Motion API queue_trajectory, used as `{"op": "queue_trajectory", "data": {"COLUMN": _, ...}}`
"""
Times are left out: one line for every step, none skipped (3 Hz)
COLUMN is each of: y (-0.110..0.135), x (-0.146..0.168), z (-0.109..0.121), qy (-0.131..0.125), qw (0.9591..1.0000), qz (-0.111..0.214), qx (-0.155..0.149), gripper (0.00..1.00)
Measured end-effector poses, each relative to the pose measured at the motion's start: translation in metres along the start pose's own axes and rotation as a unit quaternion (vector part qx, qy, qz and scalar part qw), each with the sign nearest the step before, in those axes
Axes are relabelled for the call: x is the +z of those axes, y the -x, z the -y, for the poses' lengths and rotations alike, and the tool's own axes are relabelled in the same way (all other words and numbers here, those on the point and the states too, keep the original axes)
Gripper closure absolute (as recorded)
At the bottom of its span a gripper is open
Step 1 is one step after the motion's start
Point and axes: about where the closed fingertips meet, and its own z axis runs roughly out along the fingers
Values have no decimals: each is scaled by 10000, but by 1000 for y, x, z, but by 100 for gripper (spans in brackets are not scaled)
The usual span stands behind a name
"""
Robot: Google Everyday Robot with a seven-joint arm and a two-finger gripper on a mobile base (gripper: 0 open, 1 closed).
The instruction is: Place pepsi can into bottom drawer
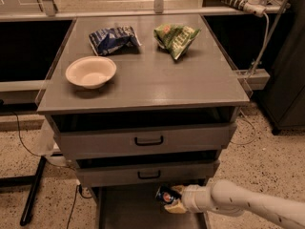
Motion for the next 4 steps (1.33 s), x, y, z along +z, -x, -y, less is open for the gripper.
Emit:
{"op": "queue_trajectory", "data": {"y": -43, "x": 40, "z": 4, "qy": 41, "qw": 9995, "qz": 254, "qx": -205, "gripper": 100}}
{"op": "queue_trajectory", "data": {"y": -84, "x": 93, "z": 5, "qy": 386, "qw": 9982, "qz": 337, "qx": -324, "gripper": 100}}
{"op": "queue_trajectory", "data": {"y": -106, "x": 133, "z": 25, "qy": 471, "qw": 9979, "qz": 330, "qx": -310, "gripper": 100}}
{"op": "queue_trajectory", "data": {"y": -106, "x": 133, "z": 24, "qy": 477, "qw": 9978, "qz": 331, "qx": -310, "gripper": 100}}
